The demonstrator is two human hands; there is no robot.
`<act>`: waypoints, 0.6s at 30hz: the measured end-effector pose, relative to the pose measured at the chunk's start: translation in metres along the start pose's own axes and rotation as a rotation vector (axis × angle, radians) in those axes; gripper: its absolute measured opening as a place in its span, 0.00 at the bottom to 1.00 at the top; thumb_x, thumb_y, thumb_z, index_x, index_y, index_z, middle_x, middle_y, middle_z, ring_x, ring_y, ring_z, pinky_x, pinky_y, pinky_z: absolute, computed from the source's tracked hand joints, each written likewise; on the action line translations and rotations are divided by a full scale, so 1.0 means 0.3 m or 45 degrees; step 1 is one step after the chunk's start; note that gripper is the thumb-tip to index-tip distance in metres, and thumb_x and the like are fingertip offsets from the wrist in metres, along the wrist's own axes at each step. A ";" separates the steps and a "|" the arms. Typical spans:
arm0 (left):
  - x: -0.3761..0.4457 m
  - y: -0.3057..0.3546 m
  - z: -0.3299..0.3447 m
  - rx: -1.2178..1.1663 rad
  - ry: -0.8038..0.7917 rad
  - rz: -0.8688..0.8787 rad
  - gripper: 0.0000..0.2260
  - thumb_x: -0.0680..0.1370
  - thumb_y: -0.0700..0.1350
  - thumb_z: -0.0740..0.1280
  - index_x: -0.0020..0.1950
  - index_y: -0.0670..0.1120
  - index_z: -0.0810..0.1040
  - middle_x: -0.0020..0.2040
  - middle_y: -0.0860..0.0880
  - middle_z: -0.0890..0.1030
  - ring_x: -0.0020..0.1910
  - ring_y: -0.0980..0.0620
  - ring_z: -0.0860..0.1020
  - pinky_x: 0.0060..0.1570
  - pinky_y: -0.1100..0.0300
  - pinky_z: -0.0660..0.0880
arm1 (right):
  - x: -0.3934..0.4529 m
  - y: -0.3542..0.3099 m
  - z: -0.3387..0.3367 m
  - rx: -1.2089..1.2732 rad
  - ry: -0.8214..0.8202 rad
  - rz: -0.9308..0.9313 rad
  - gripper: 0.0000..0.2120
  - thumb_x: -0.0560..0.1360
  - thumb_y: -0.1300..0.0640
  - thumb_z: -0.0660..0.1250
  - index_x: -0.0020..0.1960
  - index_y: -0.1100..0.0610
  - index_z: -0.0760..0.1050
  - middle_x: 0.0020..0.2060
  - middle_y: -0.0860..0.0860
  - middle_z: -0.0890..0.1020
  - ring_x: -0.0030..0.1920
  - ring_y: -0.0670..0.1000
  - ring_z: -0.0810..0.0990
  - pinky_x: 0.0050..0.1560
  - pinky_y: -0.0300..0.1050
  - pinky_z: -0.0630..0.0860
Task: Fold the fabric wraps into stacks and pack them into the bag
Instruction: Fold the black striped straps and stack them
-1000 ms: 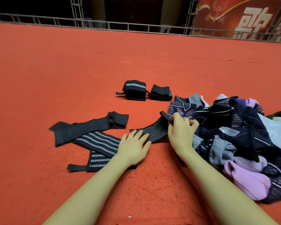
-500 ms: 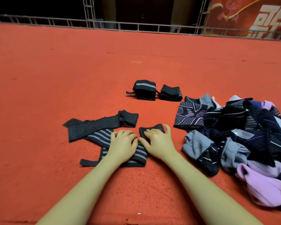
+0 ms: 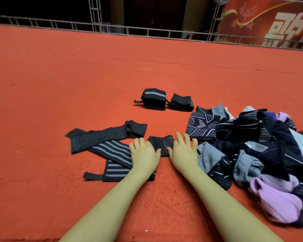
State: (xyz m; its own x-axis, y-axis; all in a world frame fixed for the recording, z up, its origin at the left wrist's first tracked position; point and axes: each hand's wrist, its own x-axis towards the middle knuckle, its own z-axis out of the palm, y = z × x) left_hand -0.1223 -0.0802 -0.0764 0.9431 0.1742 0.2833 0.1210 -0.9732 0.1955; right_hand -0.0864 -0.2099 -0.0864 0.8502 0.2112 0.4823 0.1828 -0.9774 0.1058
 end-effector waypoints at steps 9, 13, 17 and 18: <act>0.008 -0.004 0.003 -0.244 0.318 0.134 0.20 0.69 0.45 0.76 0.58 0.41 0.78 0.41 0.47 0.81 0.45 0.44 0.78 0.49 0.51 0.59 | -0.006 -0.021 -0.029 0.359 0.237 0.110 0.12 0.67 0.54 0.76 0.46 0.57 0.76 0.36 0.50 0.80 0.44 0.58 0.78 0.51 0.52 0.57; 0.079 0.008 -0.045 -0.199 0.532 0.233 0.26 0.69 0.45 0.76 0.65 0.42 0.75 0.39 0.49 0.80 0.44 0.45 0.78 0.49 0.51 0.60 | 0.062 -0.013 -0.087 0.486 0.393 0.184 0.17 0.69 0.57 0.74 0.57 0.58 0.77 0.38 0.51 0.81 0.44 0.57 0.78 0.51 0.51 0.56; 0.217 0.045 -0.084 -0.039 0.587 0.312 0.25 0.68 0.47 0.76 0.63 0.43 0.78 0.39 0.48 0.80 0.43 0.44 0.78 0.47 0.50 0.60 | 0.180 0.030 -0.096 0.407 0.459 0.162 0.25 0.68 0.58 0.76 0.64 0.55 0.76 0.34 0.48 0.80 0.41 0.56 0.78 0.50 0.51 0.56; 0.256 0.058 -0.086 -0.003 0.583 0.334 0.25 0.68 0.47 0.77 0.62 0.42 0.78 0.39 0.48 0.80 0.43 0.43 0.78 0.47 0.50 0.59 | 0.215 0.046 -0.088 0.390 0.457 0.159 0.24 0.68 0.58 0.76 0.63 0.53 0.76 0.34 0.47 0.80 0.41 0.56 0.78 0.50 0.50 0.56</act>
State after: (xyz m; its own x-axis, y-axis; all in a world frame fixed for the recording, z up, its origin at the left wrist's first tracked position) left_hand -0.0557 -0.0798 -0.0269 0.7093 -0.0265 0.7044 -0.1018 -0.9927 0.0651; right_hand -0.0419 -0.2098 -0.0309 0.6605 0.0269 0.7503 0.2729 -0.9396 -0.2066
